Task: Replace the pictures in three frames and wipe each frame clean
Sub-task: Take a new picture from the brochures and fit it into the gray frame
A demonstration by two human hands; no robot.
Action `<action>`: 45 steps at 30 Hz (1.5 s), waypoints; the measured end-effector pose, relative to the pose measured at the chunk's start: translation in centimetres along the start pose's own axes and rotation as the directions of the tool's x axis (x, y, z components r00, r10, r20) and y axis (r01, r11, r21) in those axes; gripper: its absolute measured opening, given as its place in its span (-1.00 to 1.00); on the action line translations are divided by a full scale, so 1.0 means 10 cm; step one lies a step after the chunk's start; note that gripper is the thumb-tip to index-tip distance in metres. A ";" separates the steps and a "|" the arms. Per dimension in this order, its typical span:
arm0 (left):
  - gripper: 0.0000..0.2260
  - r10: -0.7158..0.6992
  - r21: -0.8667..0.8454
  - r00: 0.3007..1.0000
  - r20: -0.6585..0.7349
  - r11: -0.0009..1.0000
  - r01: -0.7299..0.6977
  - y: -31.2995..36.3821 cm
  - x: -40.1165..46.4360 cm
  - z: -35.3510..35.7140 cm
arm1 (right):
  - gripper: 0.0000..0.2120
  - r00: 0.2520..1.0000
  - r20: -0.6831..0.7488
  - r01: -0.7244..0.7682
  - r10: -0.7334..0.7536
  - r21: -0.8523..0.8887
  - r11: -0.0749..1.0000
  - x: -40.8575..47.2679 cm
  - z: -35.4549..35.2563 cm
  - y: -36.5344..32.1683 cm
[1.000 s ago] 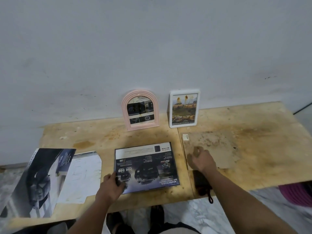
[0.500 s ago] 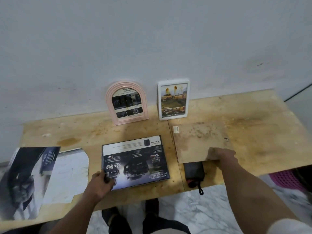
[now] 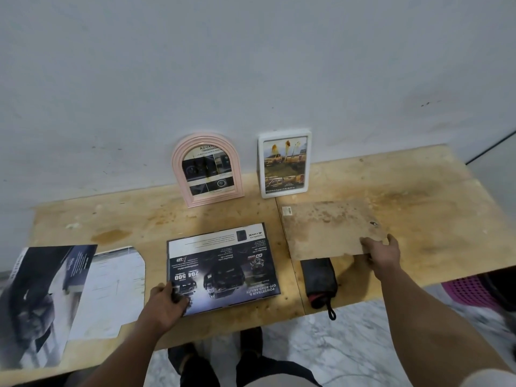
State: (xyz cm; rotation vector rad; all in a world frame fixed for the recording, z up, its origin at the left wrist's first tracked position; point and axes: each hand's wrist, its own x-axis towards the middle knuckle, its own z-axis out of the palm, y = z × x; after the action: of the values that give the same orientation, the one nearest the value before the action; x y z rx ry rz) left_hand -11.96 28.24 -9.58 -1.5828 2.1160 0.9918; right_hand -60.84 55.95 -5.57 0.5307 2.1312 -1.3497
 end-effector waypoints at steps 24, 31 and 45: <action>-0.73 0.083 -0.082 0.995 -0.056 0.993 -0.088 0.07 -0.20 -0.08 | -0.39 0.942 0.317 0.034 -0.110 0.236 0.971 -0.74 0.57 -0.07; -0.83 0.038 -0.182 0.995 -0.091 0.982 -0.054 0.00 -0.25 -0.07 | -0.37 0.900 0.405 0.105 -0.163 0.161 0.981 -1.38 1.22 0.24; -0.90 0.021 -0.117 0.998 -0.063 0.993 -0.028 -0.17 -0.16 -0.05 | -0.41 0.875 0.385 0.400 -0.293 -0.233 0.886 -1.84 1.59 0.91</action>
State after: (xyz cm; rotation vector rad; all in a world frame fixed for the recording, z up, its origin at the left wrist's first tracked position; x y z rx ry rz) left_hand -9.81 28.77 -8.82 -1.6657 2.1587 1.1085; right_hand -37.49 44.69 -5.45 -0.2202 2.1447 -1.1498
